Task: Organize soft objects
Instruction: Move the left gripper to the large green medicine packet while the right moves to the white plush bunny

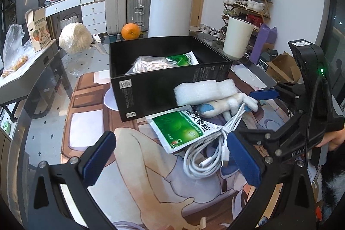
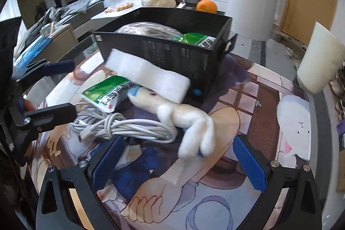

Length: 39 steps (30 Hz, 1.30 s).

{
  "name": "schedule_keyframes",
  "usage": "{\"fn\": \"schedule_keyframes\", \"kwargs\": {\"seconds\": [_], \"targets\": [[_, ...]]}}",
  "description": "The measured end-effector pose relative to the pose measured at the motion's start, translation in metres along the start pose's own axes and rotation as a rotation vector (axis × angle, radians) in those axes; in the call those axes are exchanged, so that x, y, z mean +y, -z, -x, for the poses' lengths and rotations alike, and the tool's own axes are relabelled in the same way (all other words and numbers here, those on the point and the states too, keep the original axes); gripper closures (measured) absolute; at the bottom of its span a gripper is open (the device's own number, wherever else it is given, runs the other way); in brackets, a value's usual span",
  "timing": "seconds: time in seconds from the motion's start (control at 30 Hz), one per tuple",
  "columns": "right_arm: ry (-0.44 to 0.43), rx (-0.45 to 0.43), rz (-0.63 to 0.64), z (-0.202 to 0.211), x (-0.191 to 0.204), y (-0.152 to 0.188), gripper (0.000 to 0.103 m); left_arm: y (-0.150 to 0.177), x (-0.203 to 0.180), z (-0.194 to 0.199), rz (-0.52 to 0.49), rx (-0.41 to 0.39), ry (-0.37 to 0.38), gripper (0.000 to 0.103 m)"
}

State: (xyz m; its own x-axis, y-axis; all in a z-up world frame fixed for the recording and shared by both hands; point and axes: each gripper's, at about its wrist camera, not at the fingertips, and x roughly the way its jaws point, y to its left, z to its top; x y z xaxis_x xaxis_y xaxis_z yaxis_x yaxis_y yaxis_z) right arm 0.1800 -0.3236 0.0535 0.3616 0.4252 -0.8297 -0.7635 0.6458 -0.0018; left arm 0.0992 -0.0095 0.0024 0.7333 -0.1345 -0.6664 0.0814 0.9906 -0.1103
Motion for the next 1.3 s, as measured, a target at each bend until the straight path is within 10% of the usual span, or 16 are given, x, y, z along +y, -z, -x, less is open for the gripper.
{"fn": "schedule_keyframes", "kwargs": {"seconds": [1.3], "targets": [[0.026,-0.082,-0.127,0.026,-0.034,-0.003,0.001,-0.011,0.007,-0.056,0.095,0.179,-0.068,0.001]]}}
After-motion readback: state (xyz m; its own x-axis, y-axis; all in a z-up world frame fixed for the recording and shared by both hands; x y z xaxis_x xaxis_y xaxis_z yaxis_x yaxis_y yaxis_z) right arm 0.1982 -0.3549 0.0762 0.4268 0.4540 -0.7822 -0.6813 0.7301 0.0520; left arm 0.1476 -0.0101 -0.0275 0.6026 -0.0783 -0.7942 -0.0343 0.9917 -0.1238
